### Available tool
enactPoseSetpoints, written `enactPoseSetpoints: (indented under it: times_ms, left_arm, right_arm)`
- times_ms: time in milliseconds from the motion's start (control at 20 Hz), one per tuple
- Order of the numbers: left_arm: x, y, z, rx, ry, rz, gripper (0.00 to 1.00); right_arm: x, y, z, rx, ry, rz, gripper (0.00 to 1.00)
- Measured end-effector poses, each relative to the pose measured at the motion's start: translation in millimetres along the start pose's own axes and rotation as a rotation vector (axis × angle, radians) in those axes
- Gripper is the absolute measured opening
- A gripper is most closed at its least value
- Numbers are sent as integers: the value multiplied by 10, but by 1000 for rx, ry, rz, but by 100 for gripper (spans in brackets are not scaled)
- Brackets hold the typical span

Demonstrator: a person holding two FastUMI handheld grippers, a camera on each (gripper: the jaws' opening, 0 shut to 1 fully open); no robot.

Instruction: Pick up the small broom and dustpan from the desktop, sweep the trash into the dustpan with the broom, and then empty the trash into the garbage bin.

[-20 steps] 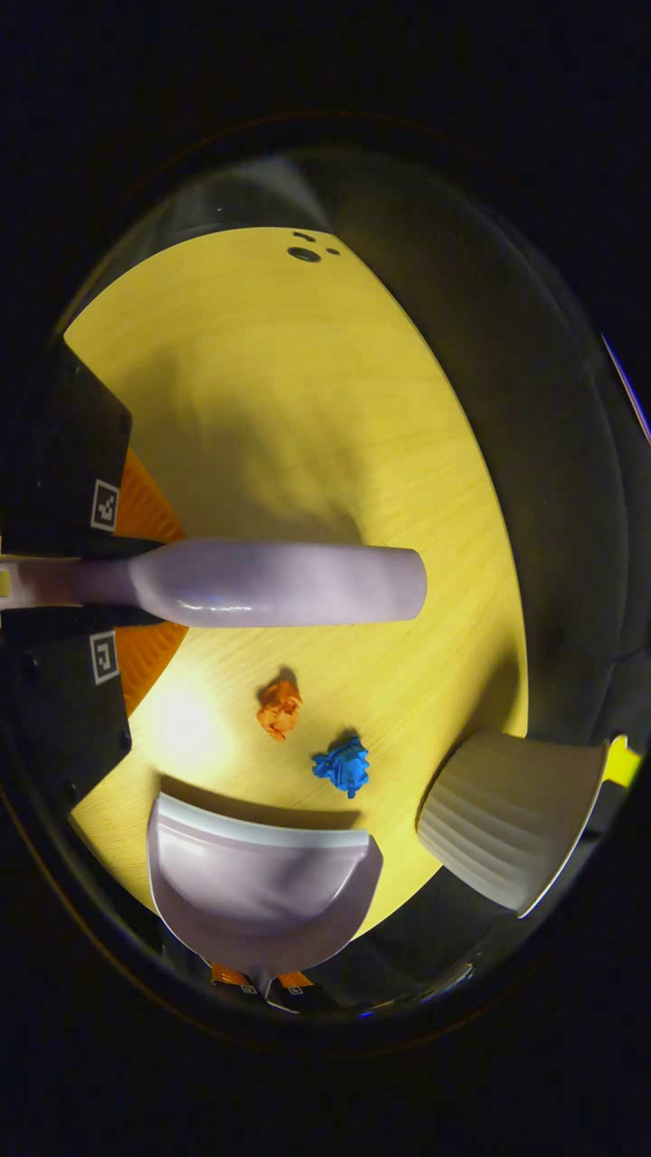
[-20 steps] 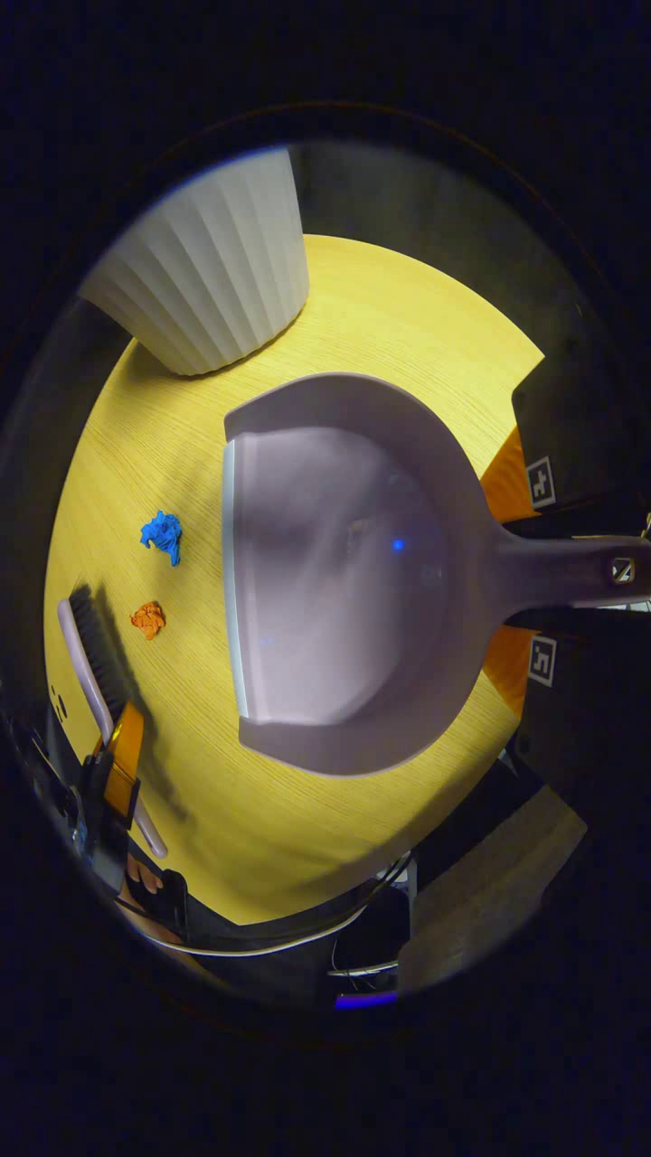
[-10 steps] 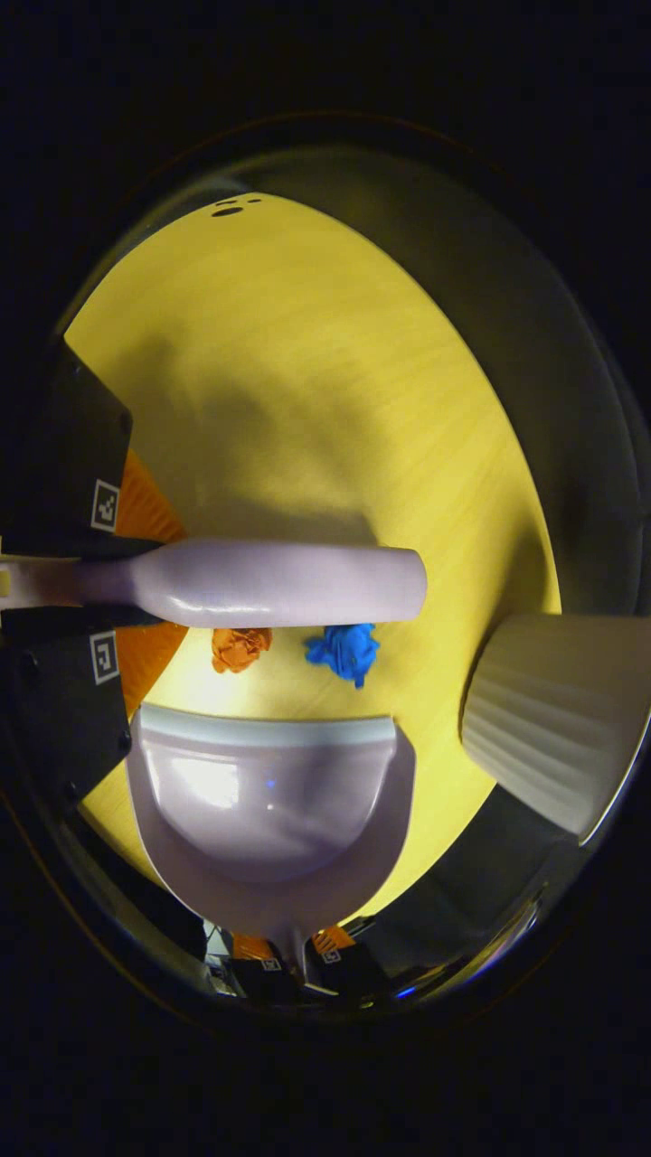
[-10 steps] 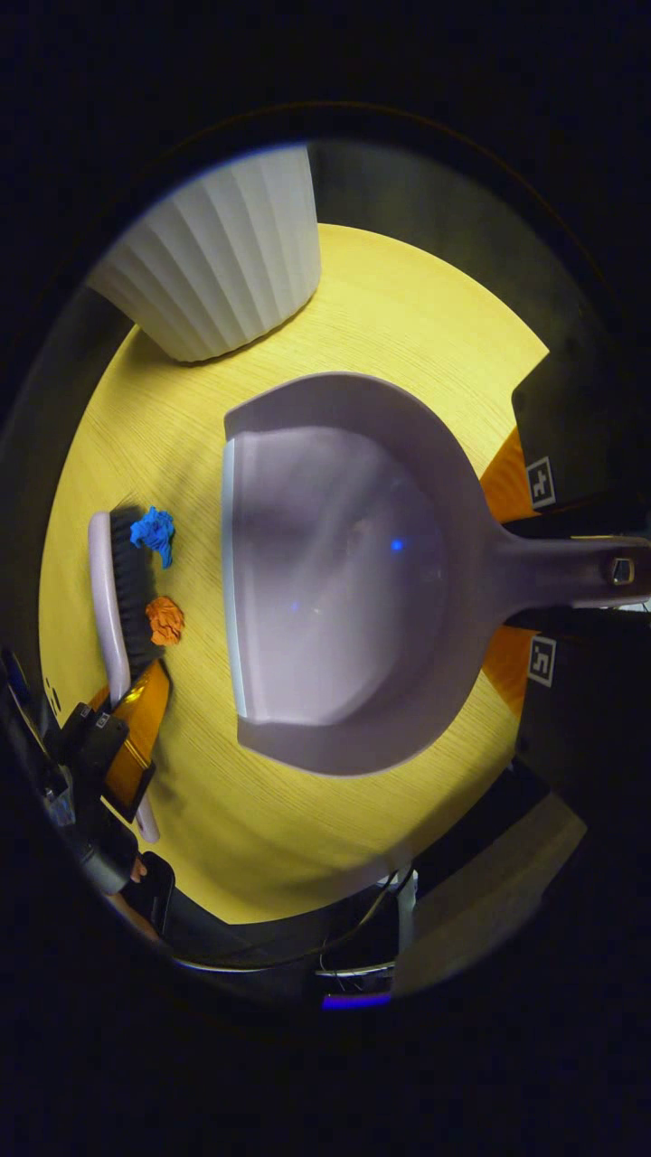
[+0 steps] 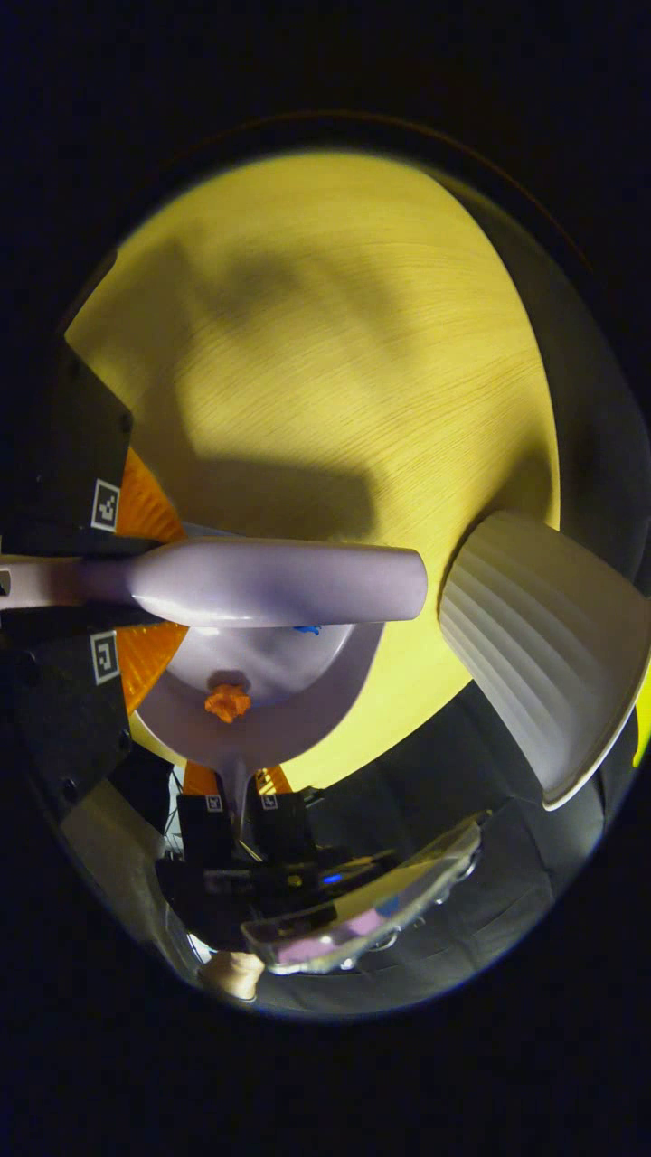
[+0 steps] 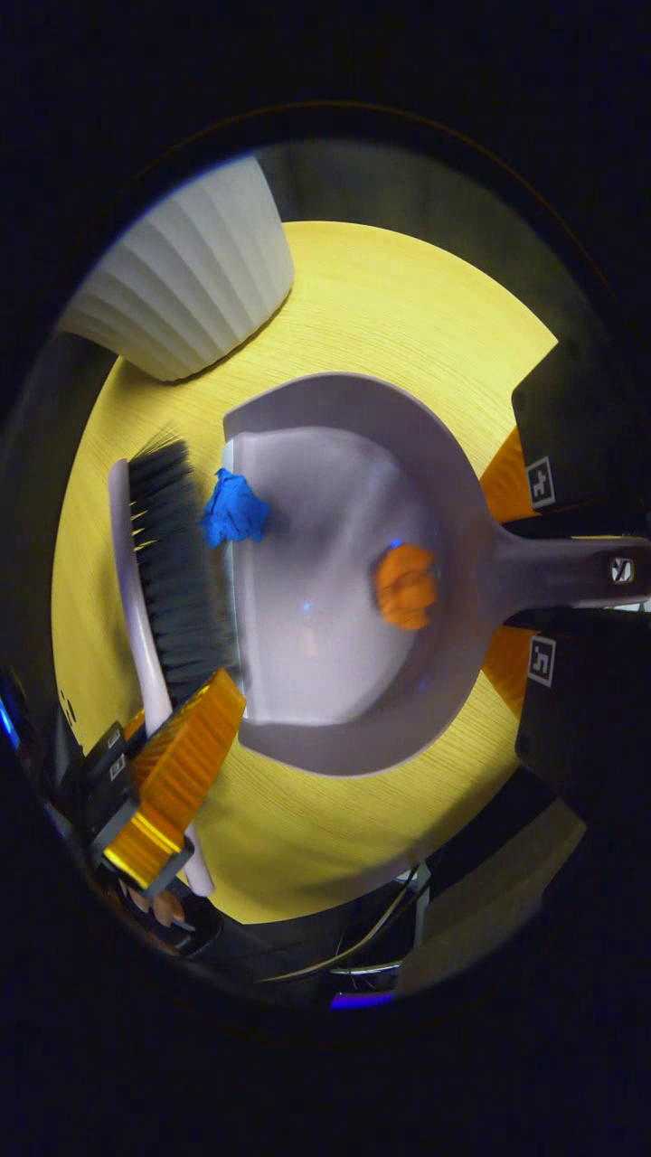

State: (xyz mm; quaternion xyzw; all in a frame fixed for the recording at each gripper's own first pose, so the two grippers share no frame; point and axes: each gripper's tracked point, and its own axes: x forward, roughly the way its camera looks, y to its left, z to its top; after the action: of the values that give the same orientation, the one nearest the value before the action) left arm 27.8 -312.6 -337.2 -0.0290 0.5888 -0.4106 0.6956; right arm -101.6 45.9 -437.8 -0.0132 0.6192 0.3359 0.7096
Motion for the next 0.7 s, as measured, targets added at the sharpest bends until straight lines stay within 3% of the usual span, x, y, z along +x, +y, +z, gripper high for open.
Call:
enactPoseSetpoints:
  times_ms: [250,400,700]
  left_arm:
    - [-402,107,-123,-59,-147,171,25]
    - [-392,317,-289,-71,-200,280,25]
    - [-357,803,-811,-84,-170,373,25]
  right_arm:
    - [-48,40,4,82,-111,-35,36]
    - [-191,83,34,174,-146,-51,36]
    - [-644,-6,124,283,-209,-130,36]
